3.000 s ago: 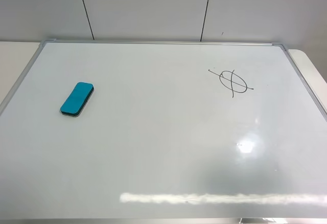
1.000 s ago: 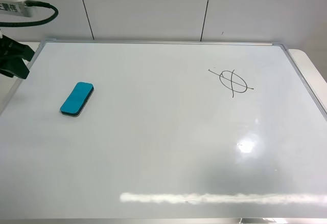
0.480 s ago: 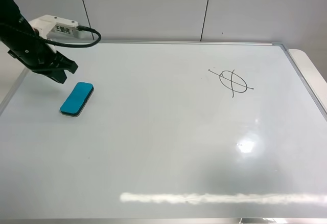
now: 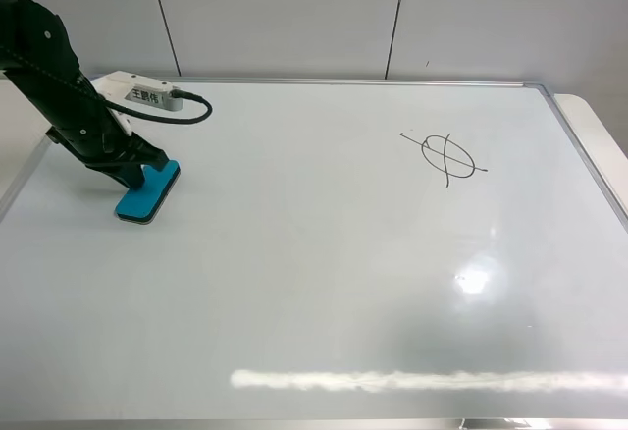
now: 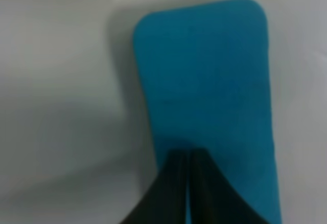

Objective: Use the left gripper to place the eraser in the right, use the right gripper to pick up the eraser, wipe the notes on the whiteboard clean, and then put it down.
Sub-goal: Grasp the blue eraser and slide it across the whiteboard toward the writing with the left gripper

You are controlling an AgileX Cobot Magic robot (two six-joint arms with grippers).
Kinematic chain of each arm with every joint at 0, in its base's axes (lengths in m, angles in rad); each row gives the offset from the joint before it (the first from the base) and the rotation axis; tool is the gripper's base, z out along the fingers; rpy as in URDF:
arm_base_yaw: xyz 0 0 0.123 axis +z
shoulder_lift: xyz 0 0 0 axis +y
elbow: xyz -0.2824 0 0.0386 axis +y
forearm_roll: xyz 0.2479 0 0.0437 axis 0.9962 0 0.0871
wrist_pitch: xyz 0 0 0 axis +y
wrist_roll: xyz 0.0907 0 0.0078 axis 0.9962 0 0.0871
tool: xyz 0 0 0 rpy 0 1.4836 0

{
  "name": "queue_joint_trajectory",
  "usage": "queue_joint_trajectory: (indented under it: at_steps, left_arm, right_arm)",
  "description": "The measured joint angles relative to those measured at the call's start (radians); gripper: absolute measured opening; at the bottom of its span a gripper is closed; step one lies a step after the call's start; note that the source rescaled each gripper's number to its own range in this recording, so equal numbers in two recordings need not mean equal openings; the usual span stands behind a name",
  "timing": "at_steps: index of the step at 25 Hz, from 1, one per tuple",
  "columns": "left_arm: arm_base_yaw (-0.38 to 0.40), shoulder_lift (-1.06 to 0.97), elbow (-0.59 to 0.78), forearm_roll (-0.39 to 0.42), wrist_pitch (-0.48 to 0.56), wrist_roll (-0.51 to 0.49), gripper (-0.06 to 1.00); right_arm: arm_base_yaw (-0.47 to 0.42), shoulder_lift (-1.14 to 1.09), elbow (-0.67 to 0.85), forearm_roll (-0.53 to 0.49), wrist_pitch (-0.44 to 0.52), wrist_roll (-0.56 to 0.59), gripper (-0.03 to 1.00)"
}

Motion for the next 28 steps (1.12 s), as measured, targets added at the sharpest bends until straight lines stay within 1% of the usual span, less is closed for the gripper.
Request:
queue_joint_trajectory:
  at_steps: [6, 13, 19, 25, 28]
  left_arm:
    - [-0.007, 0.003, 0.000, 0.000, -0.022, 0.000, 0.00]
    - [-0.047, 0.013, 0.000, -0.008, -0.034, -0.001, 0.00]
    - [-0.075, 0.037, -0.007, 0.006, -0.041, 0.000, 0.00]
    - [-0.124, 0.055, -0.017, 0.005, -0.067, 0.007, 0.00]
    - [-0.158, 0.059, -0.017, -0.022, -0.097, 0.007, 0.00]
  right_arm:
    - [0.000, 0.000, 0.000, 0.000, 0.000, 0.000, 1.00]
    - [0.000, 0.000, 0.000, 0.000, 0.000, 0.000, 1.00]
    - [0.000, 0.000, 0.000, 0.000, 0.000, 0.000, 1.00]
    - [0.000, 0.000, 0.000, 0.000, 0.000, 0.000, 1.00]
    - [0.000, 0.000, 0.000, 0.000, 0.000, 0.000, 1.00]
